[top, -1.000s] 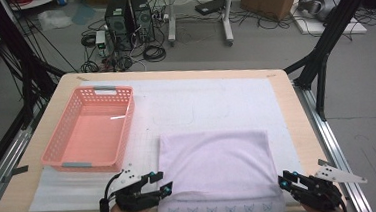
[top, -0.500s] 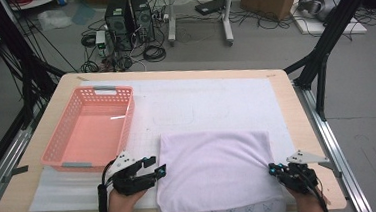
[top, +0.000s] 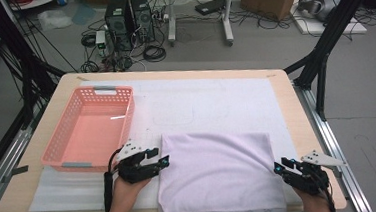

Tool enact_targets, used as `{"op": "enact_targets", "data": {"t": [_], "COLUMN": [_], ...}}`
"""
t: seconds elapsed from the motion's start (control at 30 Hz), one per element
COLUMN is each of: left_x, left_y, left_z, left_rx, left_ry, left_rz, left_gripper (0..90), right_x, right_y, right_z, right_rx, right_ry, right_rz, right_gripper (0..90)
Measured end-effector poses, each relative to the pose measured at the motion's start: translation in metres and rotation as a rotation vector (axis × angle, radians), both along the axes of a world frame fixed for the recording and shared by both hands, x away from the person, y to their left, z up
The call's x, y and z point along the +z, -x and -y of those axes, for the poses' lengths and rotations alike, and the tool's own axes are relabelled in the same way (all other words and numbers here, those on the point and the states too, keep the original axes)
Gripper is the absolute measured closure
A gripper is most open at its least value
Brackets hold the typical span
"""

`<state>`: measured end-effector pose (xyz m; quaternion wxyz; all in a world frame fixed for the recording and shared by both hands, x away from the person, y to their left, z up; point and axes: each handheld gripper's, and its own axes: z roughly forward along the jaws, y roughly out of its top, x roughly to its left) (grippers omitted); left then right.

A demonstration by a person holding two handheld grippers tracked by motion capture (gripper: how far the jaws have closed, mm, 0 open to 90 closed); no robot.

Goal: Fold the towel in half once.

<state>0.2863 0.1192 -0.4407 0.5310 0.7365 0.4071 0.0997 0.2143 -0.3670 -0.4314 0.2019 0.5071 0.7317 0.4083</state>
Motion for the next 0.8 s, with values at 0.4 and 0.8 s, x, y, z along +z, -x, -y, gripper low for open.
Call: {"op": "enact_targets", "data": {"t": [0.4, 0.8], "left_x": [-0.013, -0.012], "left_y": [-0.056, -0.063], "left_z": [0.006, 0.028], "left_rx": [0.124, 0.065], "left_ry": [-0.082, -0.194], "left_rz": [-0.130, -0.084], "left_gripper": [43.6, 67.5], "right_x": [-0.001, -0.015], "right_y": [-0.031, -0.092], "right_z": [-0.007, -0.013], "right_rx": [0.035, -0.021], "right_ry": [0.023, 0.071], "right_rz": [-0.008, -0.096], "right_gripper": [55.8, 45.6]}}
